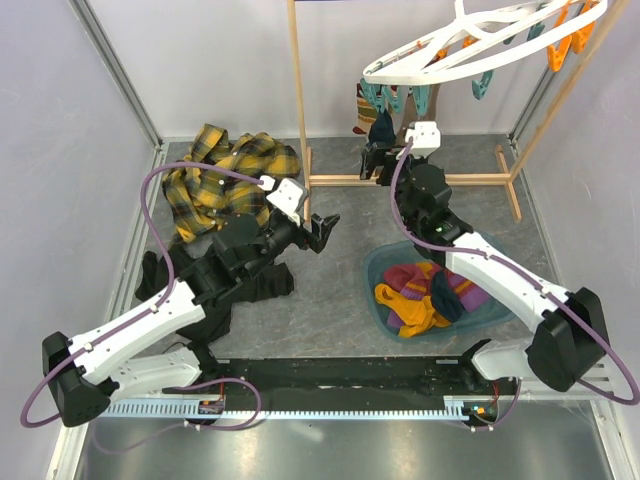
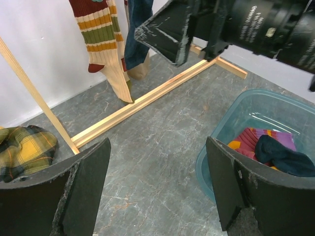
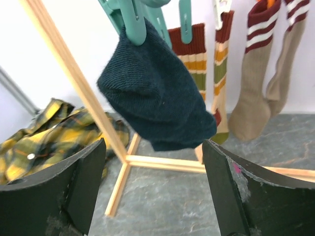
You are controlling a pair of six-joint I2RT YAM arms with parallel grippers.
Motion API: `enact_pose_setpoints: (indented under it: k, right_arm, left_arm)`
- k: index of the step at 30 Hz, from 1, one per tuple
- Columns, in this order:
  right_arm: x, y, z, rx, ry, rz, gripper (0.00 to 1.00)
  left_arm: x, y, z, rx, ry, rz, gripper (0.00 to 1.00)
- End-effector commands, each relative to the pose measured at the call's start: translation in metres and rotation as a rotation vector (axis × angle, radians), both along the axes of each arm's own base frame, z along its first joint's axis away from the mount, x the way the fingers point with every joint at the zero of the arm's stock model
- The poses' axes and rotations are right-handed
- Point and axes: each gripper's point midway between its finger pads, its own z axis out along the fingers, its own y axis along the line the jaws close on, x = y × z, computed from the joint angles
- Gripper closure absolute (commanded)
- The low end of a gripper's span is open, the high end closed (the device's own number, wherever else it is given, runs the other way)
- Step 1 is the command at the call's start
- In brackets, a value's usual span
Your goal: Remove the socks clipped to the hanger
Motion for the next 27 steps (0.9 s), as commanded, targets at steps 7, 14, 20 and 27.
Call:
enact_pose_setpoints:
  k: [7,14,20,27]
  right_arm:
    - [0.029,-0.001,0.035,0.009,-0.13,-0.117,0.45]
    - [0.018,-0.011,0.037,-0.047,-0.143,-0.125,1.0]
    - [0.006,-0.008,0.045,-0.106,-0.172,-0.068,1.0]
    - [-0.001,-0.013,0.049,-0.093,-0.173,-0.064,1.0]
  left_arm:
    - [0.0,-0.006,0.008,-0.02,-0.018,-0.016,0.15]
    - [0.011,-0.012,0.015,0.003,0.141,0.033,0.21]
    - [0.028,-0.029,0.088,-0.078,0.13,0.045,0.2]
    - [0.07,-0.061,0.139,-0.172,0.169,0.077,0.25]
